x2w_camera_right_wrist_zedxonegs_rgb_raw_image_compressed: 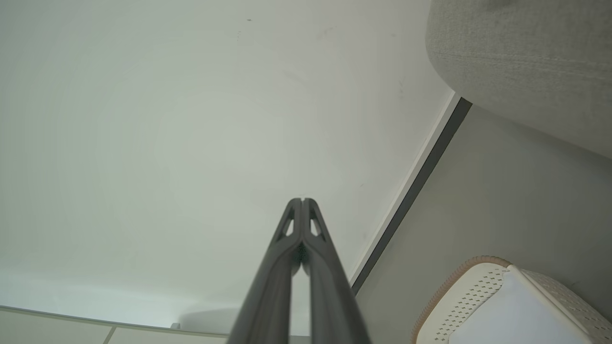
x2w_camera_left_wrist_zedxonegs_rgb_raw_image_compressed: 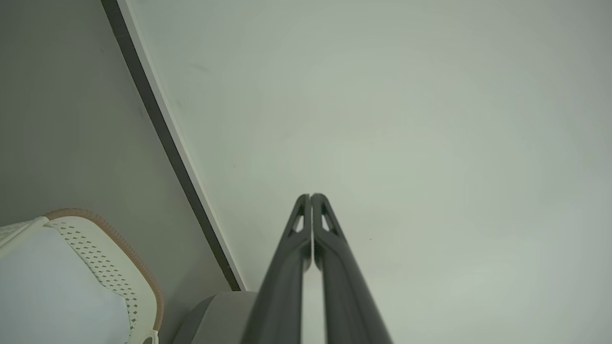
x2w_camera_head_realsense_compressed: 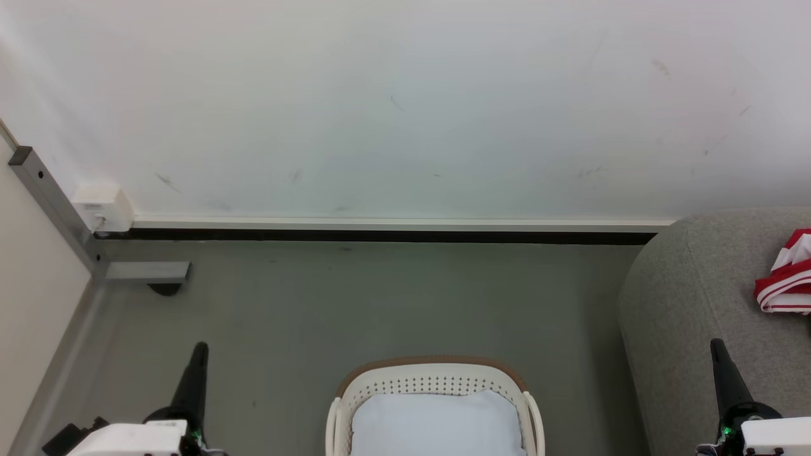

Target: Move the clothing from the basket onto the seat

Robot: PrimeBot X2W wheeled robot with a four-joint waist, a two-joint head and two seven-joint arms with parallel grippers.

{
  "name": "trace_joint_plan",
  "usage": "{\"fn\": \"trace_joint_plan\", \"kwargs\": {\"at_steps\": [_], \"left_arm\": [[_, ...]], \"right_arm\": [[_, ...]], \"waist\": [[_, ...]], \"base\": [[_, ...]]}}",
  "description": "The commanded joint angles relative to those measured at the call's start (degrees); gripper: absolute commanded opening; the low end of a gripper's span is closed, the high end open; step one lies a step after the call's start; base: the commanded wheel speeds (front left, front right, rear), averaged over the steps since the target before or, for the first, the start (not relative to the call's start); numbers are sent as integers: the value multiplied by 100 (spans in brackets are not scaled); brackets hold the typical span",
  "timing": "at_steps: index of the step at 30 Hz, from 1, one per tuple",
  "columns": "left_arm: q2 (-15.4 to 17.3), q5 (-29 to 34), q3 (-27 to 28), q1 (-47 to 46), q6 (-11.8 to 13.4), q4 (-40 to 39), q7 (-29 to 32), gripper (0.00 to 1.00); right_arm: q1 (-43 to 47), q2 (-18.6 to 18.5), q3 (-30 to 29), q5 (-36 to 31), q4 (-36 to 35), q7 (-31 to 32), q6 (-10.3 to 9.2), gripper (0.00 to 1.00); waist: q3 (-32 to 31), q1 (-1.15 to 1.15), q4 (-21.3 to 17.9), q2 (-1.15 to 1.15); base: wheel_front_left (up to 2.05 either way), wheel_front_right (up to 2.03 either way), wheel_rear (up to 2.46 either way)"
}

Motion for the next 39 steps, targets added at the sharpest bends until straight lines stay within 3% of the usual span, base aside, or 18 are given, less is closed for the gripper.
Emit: {"fn": "trace_joint_plan", "kwargs": {"at_steps": [1,25,39], "left_arm": [[16,-116,42,-78,-12,-36,47,0],[-22,-1015,145,-151,-15,-50,300,0],[-22,-992,141,-148,-15,-49,297,0]], "right_arm": [[-76,-45,-48,151,-47,38,-10,0],[-123,-71,-191,972,-53,220,-12,0],[-119,-83,-170,968,-54,201,-12,0]], "waist": [[1,0,0,0],[18,0,5,0],[18,0,5,0]], "base": [[0,0,0],[0,0,0],[0,0,0]]}}
